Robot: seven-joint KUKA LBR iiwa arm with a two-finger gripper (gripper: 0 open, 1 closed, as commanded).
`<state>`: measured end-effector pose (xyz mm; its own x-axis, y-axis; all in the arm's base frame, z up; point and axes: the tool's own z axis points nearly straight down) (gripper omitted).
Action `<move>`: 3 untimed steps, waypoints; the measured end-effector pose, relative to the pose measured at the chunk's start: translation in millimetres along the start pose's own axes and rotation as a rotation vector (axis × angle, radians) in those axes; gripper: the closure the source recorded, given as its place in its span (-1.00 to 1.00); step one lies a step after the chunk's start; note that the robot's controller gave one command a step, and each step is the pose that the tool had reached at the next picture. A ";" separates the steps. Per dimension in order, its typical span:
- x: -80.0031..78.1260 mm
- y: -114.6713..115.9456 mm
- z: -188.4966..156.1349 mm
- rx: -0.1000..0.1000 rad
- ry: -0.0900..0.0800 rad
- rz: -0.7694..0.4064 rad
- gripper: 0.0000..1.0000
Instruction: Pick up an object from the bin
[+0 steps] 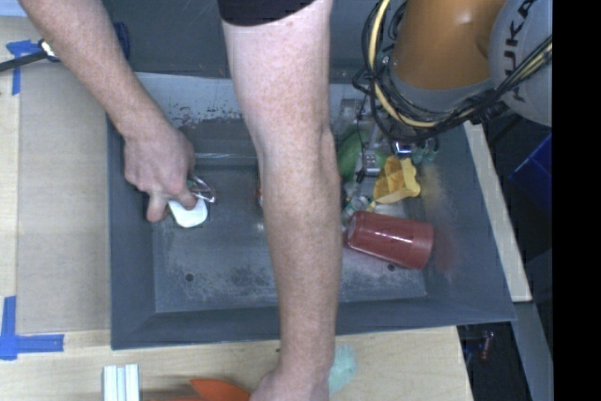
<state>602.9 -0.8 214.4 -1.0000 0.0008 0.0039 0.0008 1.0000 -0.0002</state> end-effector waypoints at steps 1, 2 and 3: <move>-1.1 0.0 -5.2 0.000 -0.008 0.000 -1.00; -17.0 39.2 85.1 -0.001 -0.013 -0.009 -1.00; -14.6 -36.1 140.9 0.001 -0.024 -0.074 -1.00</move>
Offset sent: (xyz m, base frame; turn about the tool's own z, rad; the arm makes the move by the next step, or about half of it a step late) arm 0.0236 0.0637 -0.1444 -0.0137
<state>617.0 -36.9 73.5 -0.9971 -0.0731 -0.0197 -0.0731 0.9973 -0.0015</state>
